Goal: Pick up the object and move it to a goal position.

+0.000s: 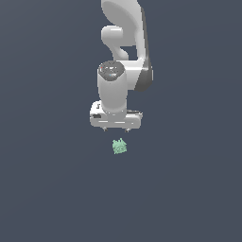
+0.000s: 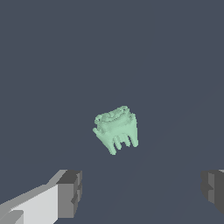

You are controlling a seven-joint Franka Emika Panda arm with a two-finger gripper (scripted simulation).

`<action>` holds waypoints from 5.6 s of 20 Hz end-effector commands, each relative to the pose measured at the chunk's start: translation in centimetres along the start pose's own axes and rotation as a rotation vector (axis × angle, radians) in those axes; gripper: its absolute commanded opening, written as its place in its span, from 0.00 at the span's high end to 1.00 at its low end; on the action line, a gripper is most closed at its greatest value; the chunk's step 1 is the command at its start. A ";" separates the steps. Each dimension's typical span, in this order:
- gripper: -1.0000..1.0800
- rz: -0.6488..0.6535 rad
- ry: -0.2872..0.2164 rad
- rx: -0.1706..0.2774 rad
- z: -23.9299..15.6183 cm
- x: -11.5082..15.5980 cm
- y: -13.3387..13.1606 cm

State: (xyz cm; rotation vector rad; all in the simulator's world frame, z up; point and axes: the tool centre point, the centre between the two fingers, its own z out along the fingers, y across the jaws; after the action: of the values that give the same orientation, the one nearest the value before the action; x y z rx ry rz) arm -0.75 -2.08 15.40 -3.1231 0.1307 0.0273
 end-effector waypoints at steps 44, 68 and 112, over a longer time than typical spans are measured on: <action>0.04 0.458 0.010 0.015 1.9 1.1 -0.3; 0.04 1.072 0.019 0.002 6.1 1.4 -1.0; 1.00 1.203 0.025 -0.001 11.8 1.5 -1.1</action>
State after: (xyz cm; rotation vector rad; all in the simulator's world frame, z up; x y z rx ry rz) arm 0.67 -0.91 3.56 -2.5127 1.8846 0.0001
